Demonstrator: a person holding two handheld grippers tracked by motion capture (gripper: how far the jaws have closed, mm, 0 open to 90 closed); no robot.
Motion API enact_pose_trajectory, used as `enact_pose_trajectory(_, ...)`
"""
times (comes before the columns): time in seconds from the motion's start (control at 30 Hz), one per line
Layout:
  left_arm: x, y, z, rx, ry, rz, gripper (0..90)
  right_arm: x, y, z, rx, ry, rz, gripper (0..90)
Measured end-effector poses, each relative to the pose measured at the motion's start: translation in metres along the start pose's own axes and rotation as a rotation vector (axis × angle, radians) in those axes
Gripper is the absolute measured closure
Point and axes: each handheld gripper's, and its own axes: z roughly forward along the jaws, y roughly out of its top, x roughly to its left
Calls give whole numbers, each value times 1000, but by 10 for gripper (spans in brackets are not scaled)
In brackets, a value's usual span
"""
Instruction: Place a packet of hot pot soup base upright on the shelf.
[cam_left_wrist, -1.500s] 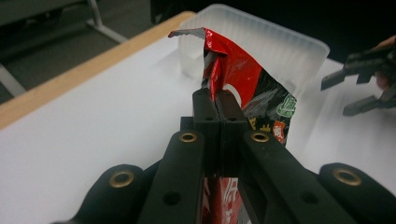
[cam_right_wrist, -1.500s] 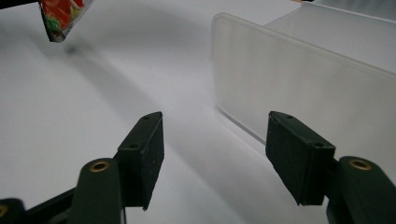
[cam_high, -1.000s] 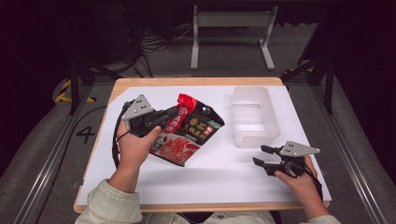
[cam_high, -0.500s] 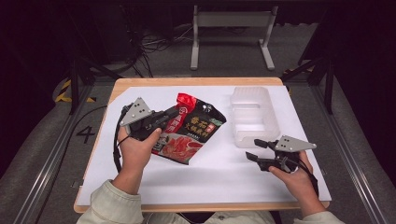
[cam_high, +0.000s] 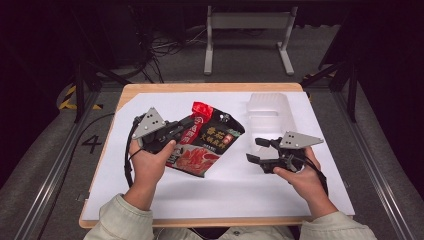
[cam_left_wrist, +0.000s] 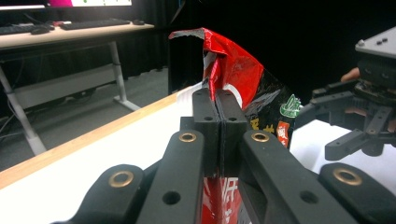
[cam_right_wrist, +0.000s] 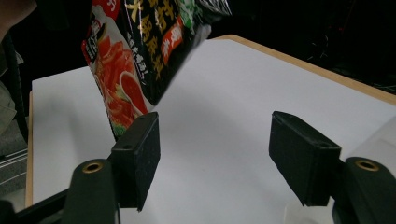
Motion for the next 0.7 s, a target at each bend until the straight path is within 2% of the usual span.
enact_pose_trajectory(0.17,-1,0,-2,8,4,-1,888,2,13,10,-8,27,-11,309)
enact_pose_trajectory(0.47,-5,-2,-4,-3,3,-3,888,6,23,30,-15,93,-21,292)
enact_pose_trajectory(0.57,-5,-2,-3,-5,-1,0,888,8,25,37,0,95,-33,289)
enact_pose_trajectory(0.7,-5,-3,-2,-7,-3,-7,888,9,27,43,0,109,-27,287)
